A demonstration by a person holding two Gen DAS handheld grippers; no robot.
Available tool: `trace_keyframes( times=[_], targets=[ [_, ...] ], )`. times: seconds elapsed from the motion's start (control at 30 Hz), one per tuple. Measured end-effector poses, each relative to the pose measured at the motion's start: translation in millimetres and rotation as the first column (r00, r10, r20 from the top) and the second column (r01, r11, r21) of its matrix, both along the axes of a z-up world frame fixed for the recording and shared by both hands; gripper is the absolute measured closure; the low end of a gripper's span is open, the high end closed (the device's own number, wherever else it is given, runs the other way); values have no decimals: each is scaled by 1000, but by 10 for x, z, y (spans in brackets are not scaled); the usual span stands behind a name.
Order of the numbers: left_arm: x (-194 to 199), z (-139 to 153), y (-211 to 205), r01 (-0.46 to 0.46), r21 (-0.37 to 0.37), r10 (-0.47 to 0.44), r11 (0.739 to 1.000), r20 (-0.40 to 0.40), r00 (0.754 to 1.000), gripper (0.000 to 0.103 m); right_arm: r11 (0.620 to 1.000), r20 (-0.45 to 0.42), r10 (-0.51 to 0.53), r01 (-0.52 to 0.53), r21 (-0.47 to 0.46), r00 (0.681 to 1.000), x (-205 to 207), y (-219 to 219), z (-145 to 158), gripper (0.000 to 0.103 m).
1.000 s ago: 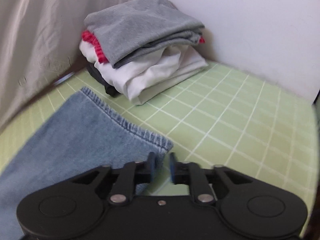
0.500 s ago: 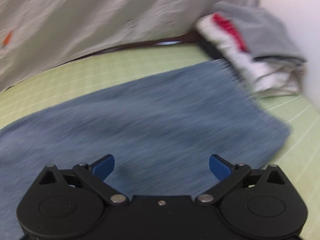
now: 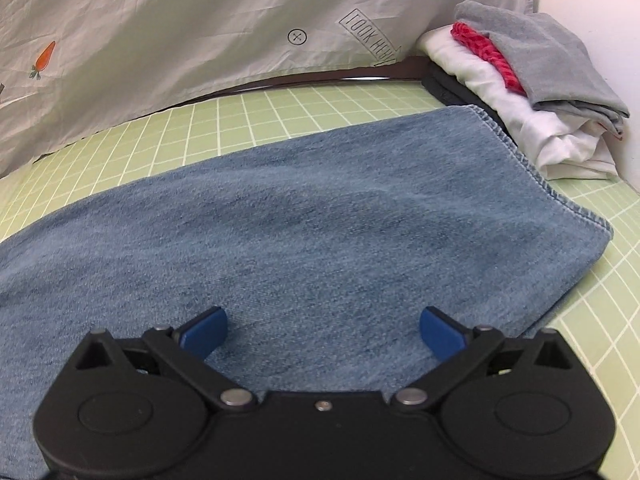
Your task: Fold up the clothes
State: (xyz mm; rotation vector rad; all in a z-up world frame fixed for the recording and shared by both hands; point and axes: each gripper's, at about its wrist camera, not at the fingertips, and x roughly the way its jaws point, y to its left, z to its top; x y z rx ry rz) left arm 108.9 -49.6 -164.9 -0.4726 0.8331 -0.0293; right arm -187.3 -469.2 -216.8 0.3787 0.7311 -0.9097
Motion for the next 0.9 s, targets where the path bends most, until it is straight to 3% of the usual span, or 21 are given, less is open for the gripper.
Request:
trace_keyframes(
  times=[0.17,0.3,0.47,0.77,0.83,0.87,0.9],
  targets=[
    [-81,11,505,-139,42,139,989,19,990,0,1000,9,-8,8,-15,1000,-5,39,-4,0],
    [-16,-124,679,-200,9,200,980,-15,980,0,999,30,-11,13,-46,999,-31,77,-34,0],
    [120,-236,671,-210,34,211,977,-30,977,0,998,46,3,0,-70,999,-66,97,-50,0],
    [346,-391,703,-245,-14,244,969,-29,969,2,997,52,13,-9,-76,999,-75,98,-49,0],
    [379,-393,708,-243,-31,243,969,-16,970,16,997,52,13,-9,-76,999,-77,103,-47,0],
    [384,-375,709,-247,-33,247,968,-8,969,33,997,53,13,-9,-77,999,-78,103,-46,0],
    [381,-343,711,-248,-35,248,968,7,969,58,997,54,13,-9,-79,998,-79,106,-46,0]
  ],
)
